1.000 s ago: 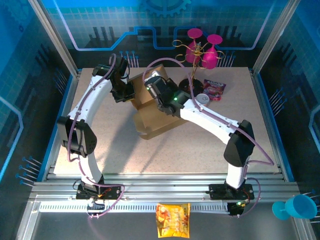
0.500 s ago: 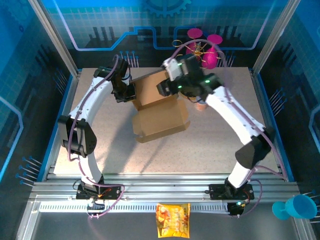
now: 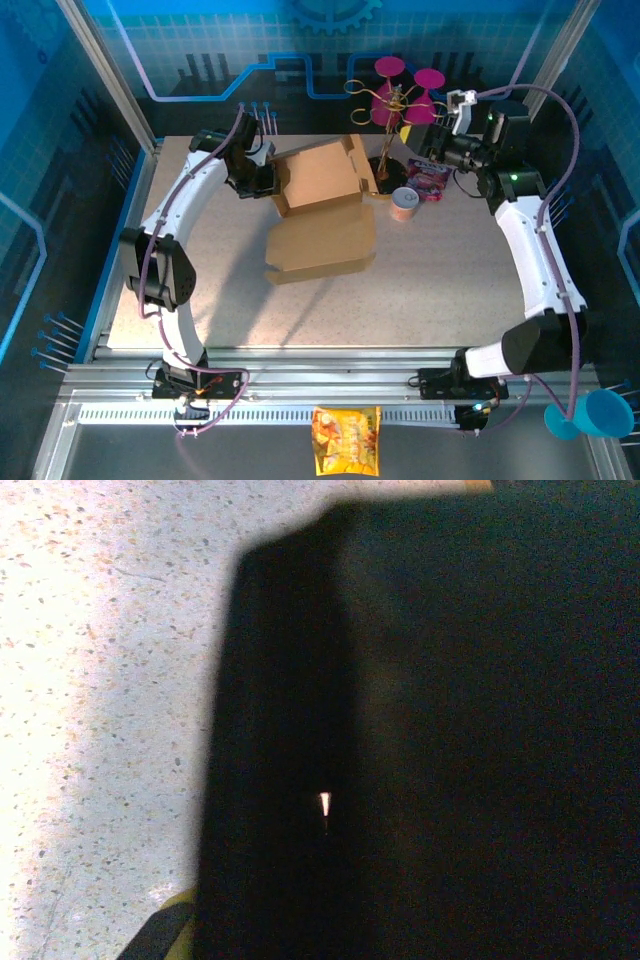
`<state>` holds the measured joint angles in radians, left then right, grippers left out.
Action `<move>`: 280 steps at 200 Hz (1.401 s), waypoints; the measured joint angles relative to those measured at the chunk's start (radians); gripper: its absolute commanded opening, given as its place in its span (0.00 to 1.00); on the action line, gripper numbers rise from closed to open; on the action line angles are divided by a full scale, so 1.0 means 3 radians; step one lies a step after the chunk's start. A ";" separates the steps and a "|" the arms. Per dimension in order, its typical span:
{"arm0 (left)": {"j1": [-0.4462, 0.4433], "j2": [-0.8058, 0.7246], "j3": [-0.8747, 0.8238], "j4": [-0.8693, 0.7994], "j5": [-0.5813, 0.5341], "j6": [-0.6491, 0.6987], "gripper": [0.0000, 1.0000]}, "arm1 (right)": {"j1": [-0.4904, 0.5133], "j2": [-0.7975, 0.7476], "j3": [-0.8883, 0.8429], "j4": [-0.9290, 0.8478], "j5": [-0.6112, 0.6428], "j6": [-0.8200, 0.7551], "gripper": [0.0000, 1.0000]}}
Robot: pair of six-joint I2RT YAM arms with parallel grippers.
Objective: Fold the paper box
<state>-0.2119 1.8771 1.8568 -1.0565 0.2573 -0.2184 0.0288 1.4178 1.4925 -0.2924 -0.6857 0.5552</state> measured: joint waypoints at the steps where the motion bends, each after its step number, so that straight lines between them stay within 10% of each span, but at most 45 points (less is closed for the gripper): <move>1: 0.0000 0.0000 -0.0001 0.0000 0.0006 0.0005 0.00 | -0.0006 0.0006 -0.0005 0.0005 -0.0009 0.0004 0.41; 112: 0.0003 0.0031 -0.0001 0.0001 0.0299 0.0126 0.00 | 0.0384 0.0593 -0.0017 -0.0112 -0.0642 -0.0537 0.46; 280: 0.0003 0.0031 0.0000 -0.0001 0.0306 0.0114 0.00 | 0.1015 0.0727 0.0661 -0.0975 0.0848 -0.1489 0.56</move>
<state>-0.2111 1.8862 1.8568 -1.0569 0.3492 -0.1841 0.3332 1.6360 1.6909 -0.5850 -0.4313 0.1085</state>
